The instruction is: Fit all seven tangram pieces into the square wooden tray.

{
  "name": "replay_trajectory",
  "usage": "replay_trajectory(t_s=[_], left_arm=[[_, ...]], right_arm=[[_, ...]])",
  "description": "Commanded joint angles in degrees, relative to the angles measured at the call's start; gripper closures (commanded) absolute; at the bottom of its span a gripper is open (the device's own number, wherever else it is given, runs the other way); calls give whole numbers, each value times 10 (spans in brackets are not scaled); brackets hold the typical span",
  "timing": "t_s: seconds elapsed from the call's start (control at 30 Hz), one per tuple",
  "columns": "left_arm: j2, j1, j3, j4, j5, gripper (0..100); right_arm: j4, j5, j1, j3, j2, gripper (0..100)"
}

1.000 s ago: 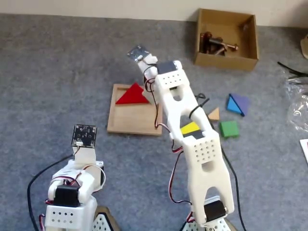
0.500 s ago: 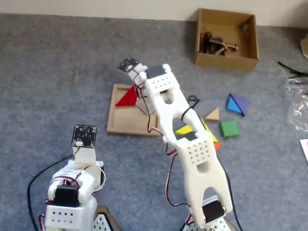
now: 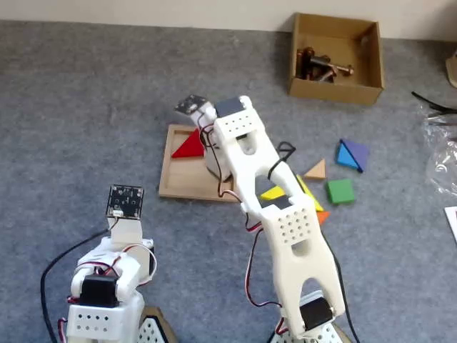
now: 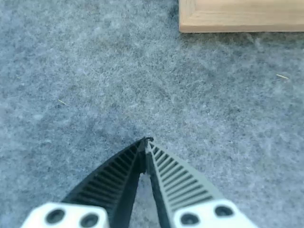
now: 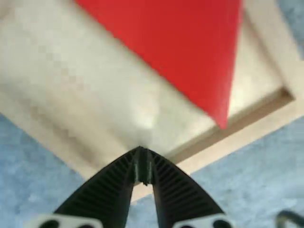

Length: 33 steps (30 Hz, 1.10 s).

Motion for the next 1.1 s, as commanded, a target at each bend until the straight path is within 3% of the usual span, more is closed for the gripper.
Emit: replay_trajectory(t_s=[0.0,0.17,0.73,1.07], left_arm=[[-4,9,11,-2,4,995],[-4,9,11,-2,4,995],[-4,9,11,-2,4,995],[-4,9,11,-2,4,995]], right_arm=[[48,-4,29,-12,-36,993],[98,-4,51,-12,-34,993],[103,-39,165,44,-47,993],[102,-37,205,139,-214,993]])
